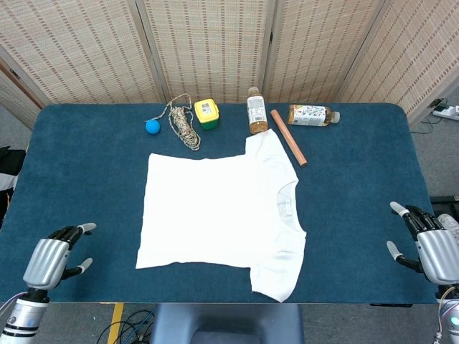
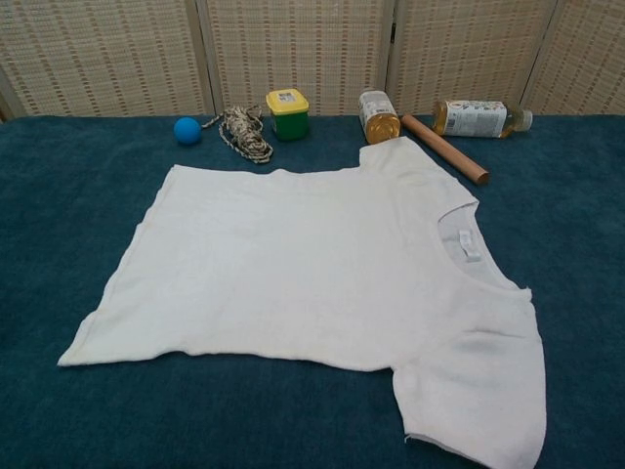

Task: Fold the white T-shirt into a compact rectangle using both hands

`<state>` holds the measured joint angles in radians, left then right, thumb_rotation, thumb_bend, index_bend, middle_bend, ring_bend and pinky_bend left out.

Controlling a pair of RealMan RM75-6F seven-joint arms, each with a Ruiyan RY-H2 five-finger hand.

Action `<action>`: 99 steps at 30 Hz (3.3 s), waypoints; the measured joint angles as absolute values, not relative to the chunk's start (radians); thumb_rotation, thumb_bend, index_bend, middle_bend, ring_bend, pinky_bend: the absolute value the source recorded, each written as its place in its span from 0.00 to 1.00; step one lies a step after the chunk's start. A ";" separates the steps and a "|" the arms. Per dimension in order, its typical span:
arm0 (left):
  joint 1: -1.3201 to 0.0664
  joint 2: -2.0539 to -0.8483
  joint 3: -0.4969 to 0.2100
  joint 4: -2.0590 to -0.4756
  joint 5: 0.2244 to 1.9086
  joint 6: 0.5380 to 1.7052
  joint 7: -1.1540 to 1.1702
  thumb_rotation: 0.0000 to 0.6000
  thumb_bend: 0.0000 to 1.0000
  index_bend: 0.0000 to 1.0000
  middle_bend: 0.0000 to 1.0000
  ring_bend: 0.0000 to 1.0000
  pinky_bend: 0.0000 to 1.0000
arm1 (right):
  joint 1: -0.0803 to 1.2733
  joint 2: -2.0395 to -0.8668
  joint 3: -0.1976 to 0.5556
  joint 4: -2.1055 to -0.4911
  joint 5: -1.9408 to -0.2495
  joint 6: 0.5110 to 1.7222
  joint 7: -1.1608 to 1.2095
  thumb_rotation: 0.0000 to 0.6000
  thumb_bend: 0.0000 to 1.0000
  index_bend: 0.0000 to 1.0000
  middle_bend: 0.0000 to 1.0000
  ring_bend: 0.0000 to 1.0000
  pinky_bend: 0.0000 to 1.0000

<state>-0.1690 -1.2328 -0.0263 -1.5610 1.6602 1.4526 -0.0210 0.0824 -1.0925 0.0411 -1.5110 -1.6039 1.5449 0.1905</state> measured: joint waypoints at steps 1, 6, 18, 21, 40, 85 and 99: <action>-0.183 -1.237 -0.020 -1.549 1.683 1.443 -0.025 1.00 0.20 0.31 0.53 0.49 0.59 | 0.083 -1.091 0.041 -1.513 -1.604 1.544 0.189 1.00 0.35 0.10 0.26 0.20 0.22; -0.247 -1.254 0.006 -1.511 1.756 1.378 -0.028 1.00 0.20 0.34 0.69 0.63 0.83 | 0.086 -1.087 0.042 -1.522 -1.605 1.540 0.183 1.00 0.35 0.10 0.26 0.20 0.22; -0.352 -1.342 0.029 -1.452 1.746 1.209 0.026 1.00 0.20 0.41 0.87 0.78 0.97 | 0.090 -1.093 0.040 -1.521 -1.600 1.528 0.183 1.00 0.35 0.10 0.26 0.20 0.22; -0.365 -1.357 0.033 -1.452 1.725 1.175 0.049 1.00 0.20 0.41 0.87 0.79 0.97 | 0.090 -1.093 0.040 -1.519 -1.597 1.526 0.183 1.00 0.35 0.10 0.26 0.20 0.22; -0.403 -1.453 0.041 -1.410 1.620 1.096 0.125 1.00 0.20 0.42 0.88 0.80 0.97 | 0.094 -1.099 0.039 -1.510 -1.590 1.513 0.188 1.00 0.35 0.10 0.26 0.20 0.22; -0.442 -1.523 0.035 -1.337 1.563 1.108 0.065 1.00 0.33 0.51 0.89 0.81 0.98 | 0.097 -1.105 0.039 -1.499 -1.567 1.487 0.183 1.00 0.35 0.10 0.26 0.23 0.22; -0.447 -1.544 0.041 -1.303 1.562 1.111 0.089 1.00 0.43 0.59 0.89 0.81 0.98 | 0.096 -1.104 0.039 -1.502 -1.567 1.488 0.180 1.00 0.35 0.10 0.26 0.25 0.22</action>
<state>-0.4474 -1.5442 0.0415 -1.3031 1.5620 1.1109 0.0891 0.0963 -1.1039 0.0393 -1.5021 -1.5668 1.4881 0.1802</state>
